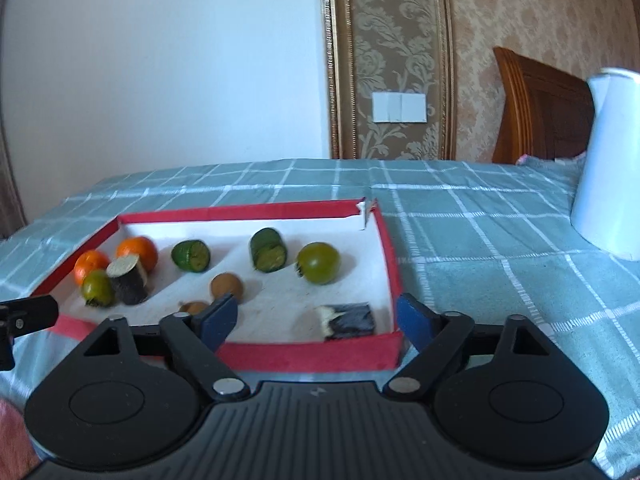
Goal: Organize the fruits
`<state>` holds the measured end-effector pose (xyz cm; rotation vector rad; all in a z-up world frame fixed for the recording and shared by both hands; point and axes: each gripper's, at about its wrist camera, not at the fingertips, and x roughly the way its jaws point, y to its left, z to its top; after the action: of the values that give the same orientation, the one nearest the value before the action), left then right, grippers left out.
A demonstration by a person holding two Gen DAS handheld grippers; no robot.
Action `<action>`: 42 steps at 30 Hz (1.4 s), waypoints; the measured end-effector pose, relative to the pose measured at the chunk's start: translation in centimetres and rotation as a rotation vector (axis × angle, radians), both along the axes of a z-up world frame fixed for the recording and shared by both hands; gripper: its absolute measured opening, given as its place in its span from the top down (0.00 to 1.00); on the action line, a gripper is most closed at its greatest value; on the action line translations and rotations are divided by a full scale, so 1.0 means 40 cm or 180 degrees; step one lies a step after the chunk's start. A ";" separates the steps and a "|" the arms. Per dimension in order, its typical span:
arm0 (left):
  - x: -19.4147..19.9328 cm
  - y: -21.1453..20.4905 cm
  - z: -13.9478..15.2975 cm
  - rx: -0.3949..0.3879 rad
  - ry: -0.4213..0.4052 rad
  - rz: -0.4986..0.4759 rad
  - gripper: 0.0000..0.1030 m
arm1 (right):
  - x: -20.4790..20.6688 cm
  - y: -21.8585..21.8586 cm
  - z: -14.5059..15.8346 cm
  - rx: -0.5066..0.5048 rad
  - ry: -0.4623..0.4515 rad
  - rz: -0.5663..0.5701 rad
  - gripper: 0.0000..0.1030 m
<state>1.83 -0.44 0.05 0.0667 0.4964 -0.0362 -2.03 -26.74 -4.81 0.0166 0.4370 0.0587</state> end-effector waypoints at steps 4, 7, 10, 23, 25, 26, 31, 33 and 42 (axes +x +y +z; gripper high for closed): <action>-0.027 0.012 -0.002 0.0020 -0.0005 0.0063 0.00 | -0.039 0.008 0.008 0.0084 -0.0061 0.0003 0.15; -0.050 0.023 0.006 -0.0005 -0.0034 0.0114 0.00 | -0.064 0.006 0.008 0.0288 0.0053 0.0064 0.15; -0.071 0.035 0.015 -0.0092 -0.0027 0.0130 0.00 | -0.089 0.019 0.004 0.0337 0.0104 0.0118 0.15; -0.134 0.033 0.037 -0.0129 -0.0051 0.0054 0.00 | -0.131 0.083 0.003 0.0224 0.0197 0.0254 0.15; -0.140 0.029 0.039 -0.0116 -0.0065 0.0059 0.00 | -0.131 0.086 0.003 0.0228 0.0212 0.0253 0.15; -0.141 0.029 0.040 -0.0106 -0.0066 0.0054 0.00 | -0.130 0.087 0.003 0.0224 0.0229 0.0258 0.15; -0.149 0.026 0.044 -0.0114 -0.0054 0.0005 0.00 | -0.132 0.091 0.002 0.0229 0.0237 0.0271 0.15; -0.152 0.022 0.045 -0.0110 -0.0061 -0.0008 0.00 | -0.133 0.091 0.002 0.0233 0.0229 0.0268 0.15; -0.150 0.008 0.045 -0.0048 -0.0071 -0.0038 0.00 | -0.128 0.088 0.003 0.0243 0.0236 0.0262 0.15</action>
<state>-4.18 -0.13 1.84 0.0551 0.4733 -0.0508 -7.16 -23.24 -4.70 0.0760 0.5094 0.1561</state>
